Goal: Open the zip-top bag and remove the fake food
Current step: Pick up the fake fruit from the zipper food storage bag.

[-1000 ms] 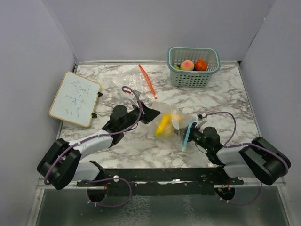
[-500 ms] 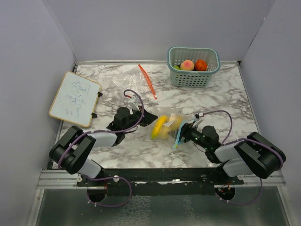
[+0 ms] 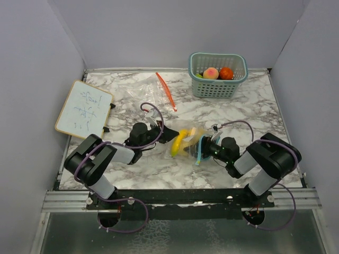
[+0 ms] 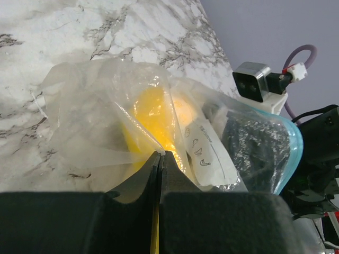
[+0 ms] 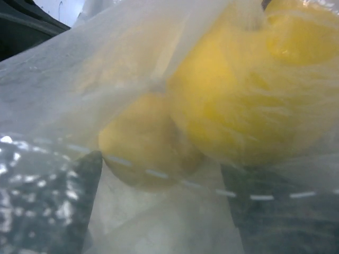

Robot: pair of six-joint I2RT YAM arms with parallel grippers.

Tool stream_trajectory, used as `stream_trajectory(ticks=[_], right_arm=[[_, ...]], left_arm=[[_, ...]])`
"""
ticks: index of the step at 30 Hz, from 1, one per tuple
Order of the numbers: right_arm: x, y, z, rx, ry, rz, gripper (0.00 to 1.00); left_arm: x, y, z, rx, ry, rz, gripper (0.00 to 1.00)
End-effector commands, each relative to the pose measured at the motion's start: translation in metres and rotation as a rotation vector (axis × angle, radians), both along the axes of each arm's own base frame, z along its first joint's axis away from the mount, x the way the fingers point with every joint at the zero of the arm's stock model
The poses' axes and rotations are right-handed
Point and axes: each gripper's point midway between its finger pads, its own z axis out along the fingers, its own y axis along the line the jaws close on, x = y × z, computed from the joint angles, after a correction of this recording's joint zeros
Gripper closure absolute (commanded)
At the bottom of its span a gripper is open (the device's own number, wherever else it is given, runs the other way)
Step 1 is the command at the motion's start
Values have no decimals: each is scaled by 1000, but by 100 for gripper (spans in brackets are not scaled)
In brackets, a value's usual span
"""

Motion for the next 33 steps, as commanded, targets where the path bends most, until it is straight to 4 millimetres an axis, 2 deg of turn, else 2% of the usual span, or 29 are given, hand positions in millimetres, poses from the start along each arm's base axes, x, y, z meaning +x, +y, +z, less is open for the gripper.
stream_trajectory(ticks=[1, 5, 7, 11, 14, 17, 20, 23, 29, 33], right_arm=[[10, 9, 18, 84, -44, -2, 6], [13, 5, 24, 111, -65, -39, 6], [15, -2, 23, 105, -64, -80, 6], [20, -3, 9, 19, -32, -88, 6], [21, -4, 6, -5, -35, -82, 6], [16, -4, -1, -39, -21, -57, 13], [8, -4, -5, -42, 4, -35, 28], [1, -5, -2, -34, 16, -19, 36], [0, -12, 3, -90, 41, -35, 46], [2, -22, 9, -135, 45, -78, 46]], left_arm=[[-16, -3, -22, -27, 43, -55, 100], [-24, 3, -51, 3, 98, -47, 100], [-26, 4, -59, 15, 111, -49, 100], [-29, -1, -61, -8, 121, -69, 100], [-29, -8, -60, -31, 128, -78, 100], [-24, -12, -56, -55, 126, -74, 100], [-19, -12, -55, -46, 125, -58, 100], [-14, -9, -58, -17, 125, -33, 100], [-4, 3, -60, -9, 131, 8, 100], [0, 14, -63, -8, 143, 36, 100]])
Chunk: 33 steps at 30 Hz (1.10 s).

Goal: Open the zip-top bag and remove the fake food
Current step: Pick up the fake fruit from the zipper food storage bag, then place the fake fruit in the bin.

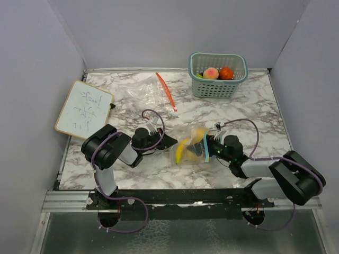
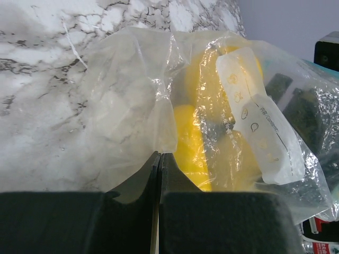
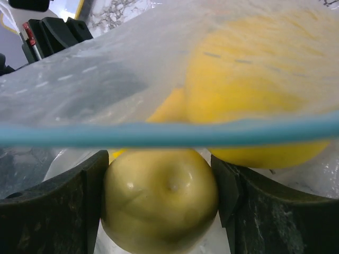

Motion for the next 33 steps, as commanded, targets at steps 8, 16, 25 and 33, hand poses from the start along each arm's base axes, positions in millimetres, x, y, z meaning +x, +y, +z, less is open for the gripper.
stream_trajectory(ticks=[8, 16, 25, 33], right_arm=[[18, -56, 12, -178, 8, -174, 47], [43, -90, 48, -280, -69, -275, 47], [88, -131, 89, -383, -123, -432, 45], [145, -145, 144, -366, -208, -494, 44]], left_arm=[[13, 34, 2, 0, -14, 83, 100], [12, 41, 1, 5, -14, 92, 100], [11, 43, 0, -2, -14, 90, 100], [8, 36, -1, -83, 10, 67, 100]])
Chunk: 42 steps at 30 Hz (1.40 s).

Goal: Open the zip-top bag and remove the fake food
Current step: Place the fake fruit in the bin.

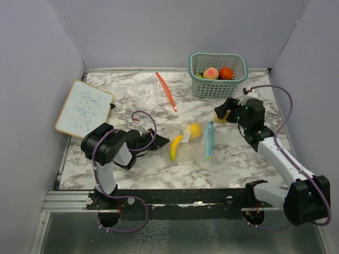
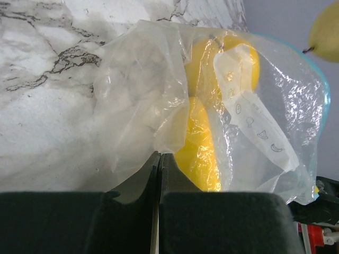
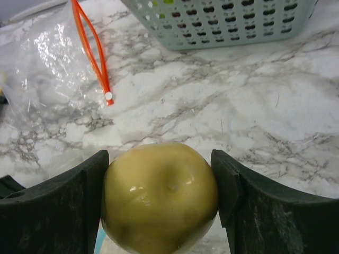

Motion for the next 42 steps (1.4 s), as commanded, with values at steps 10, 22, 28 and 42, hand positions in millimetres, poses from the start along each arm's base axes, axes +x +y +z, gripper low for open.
stream_trajectory(ticks=[10, 22, 28, 42], right_arm=[[142, -33, 91, 36, -203, -87, 44], [258, -47, 96, -65, -267, -102, 42], [277, -52, 89, -118, -278, -109, 22], [160, -53, 145, -132, -522, -82, 3]], left_arm=[[-11, -4, 1, -87, 3, -37, 100], [-13, -5, 12, -93, -10, -51, 100], [-11, -2, 13, -41, -25, -52, 100], [-7, -3, 18, -32, -42, -45, 100]])
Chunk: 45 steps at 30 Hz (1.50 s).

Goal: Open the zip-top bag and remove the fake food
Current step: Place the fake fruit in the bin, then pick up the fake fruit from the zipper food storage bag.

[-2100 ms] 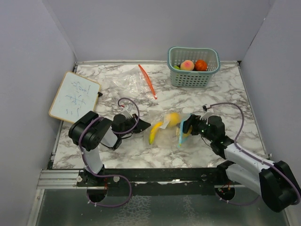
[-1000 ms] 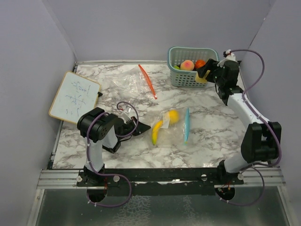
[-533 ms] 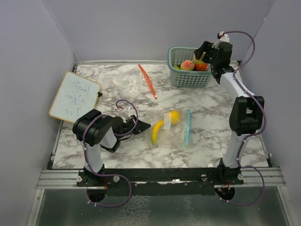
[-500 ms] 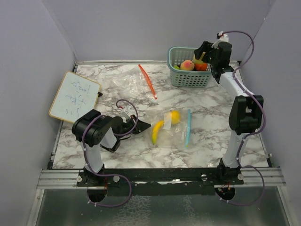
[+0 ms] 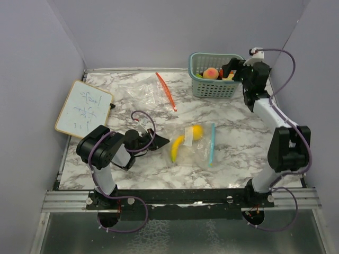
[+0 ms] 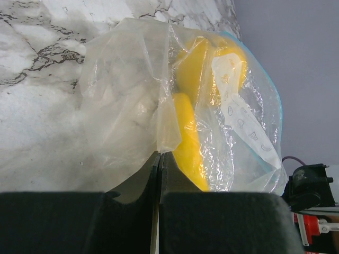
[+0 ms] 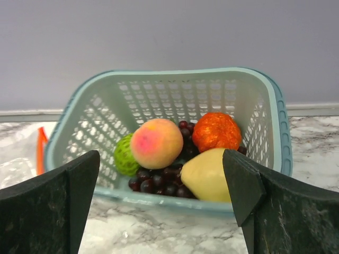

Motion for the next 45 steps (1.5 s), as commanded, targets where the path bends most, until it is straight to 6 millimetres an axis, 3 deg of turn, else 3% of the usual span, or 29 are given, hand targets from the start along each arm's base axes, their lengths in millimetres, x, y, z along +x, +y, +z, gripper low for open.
stream_trajectory(ticks=[1, 3, 6, 9, 16, 23, 35, 45], right_arm=[[-68, 1, 49, 29, -191, 36, 4], [-100, 2, 31, 63, -150, 42, 10], [-146, 4, -6, 126, -86, 48, 30], [-189, 8, -26, 173, -42, 73, 40], [-255, 15, -95, 256, 178, 83, 70], [-307, 59, -159, 380, 347, 322, 70], [-334, 71, -199, 449, 441, 383, 70], [-318, 82, -197, 466, 413, 463, 70]], left_arm=[[3, -1, 9, -12, -39, -3, 100], [3, 0, 10, -10, -39, -4, 100], [3, -1, 10, -7, -42, -7, 100], [4, -2, 12, -13, -43, -10, 100], [8, -5, 20, -23, -57, -11, 100], [10, -5, 28, -27, -73, -3, 100], [11, -7, 28, -15, -73, -6, 100], [6, -10, 26, -9, -66, -15, 100]])
